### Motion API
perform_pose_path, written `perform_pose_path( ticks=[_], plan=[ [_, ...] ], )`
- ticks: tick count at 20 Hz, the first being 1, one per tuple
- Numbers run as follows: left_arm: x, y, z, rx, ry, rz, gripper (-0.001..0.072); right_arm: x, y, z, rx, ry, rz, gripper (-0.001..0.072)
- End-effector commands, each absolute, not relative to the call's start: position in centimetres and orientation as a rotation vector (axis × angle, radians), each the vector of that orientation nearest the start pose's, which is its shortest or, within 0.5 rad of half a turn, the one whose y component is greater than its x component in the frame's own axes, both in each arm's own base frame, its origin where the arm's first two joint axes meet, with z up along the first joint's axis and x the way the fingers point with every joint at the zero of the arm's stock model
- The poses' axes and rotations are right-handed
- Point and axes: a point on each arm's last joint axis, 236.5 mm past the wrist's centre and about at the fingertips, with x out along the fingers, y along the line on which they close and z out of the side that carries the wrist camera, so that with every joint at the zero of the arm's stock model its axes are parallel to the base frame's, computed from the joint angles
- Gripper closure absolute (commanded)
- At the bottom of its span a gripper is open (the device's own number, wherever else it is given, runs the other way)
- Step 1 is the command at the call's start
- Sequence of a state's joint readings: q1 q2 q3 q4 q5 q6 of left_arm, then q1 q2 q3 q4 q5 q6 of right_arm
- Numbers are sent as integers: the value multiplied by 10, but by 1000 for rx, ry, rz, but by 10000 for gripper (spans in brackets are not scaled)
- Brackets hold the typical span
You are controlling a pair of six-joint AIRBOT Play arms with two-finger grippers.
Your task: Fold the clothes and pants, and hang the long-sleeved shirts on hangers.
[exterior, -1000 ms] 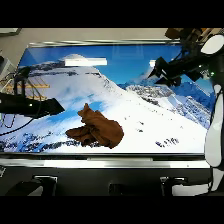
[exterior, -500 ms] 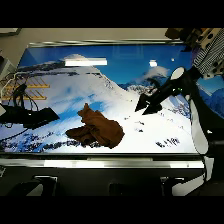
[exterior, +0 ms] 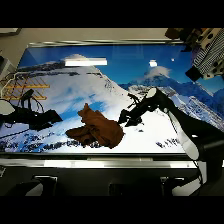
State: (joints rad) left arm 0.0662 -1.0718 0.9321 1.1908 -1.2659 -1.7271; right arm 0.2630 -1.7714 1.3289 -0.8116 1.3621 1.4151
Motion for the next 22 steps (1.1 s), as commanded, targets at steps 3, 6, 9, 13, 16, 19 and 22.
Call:
perform_pose_path(
  ticks=[3, 6, 9, 13, 16, 19, 22],
  plan=[
    [281, -31, -11, -578, 1467, 6, 70, 325, 275, -84, 372, 1719, 698, 231],
    [277, -32, -21, -660, 1457, -46, 70, 320, 278, -84, 351, 1725, 710, 626],
    [279, -40, -35, -714, 1412, -117, 70, 322, 278, -76, 347, 1703, 717, 681],
    [279, -67, -65, -823, 1428, -197, 70, 322, 279, -59, 345, 1678, 724, 682],
    [288, -90, -81, -839, 1428, -261, 70, 319, 274, -51, 340, 1687, 702, 682],
    [293, -107, -94, -824, 1436, -275, 71, 309, 269, -48, 328, 1731, 692, 682],
    [296, -120, -99, -808, 1435, -285, 74, 308, 268, -41, 328, 1725, 684, 682]
  ],
)
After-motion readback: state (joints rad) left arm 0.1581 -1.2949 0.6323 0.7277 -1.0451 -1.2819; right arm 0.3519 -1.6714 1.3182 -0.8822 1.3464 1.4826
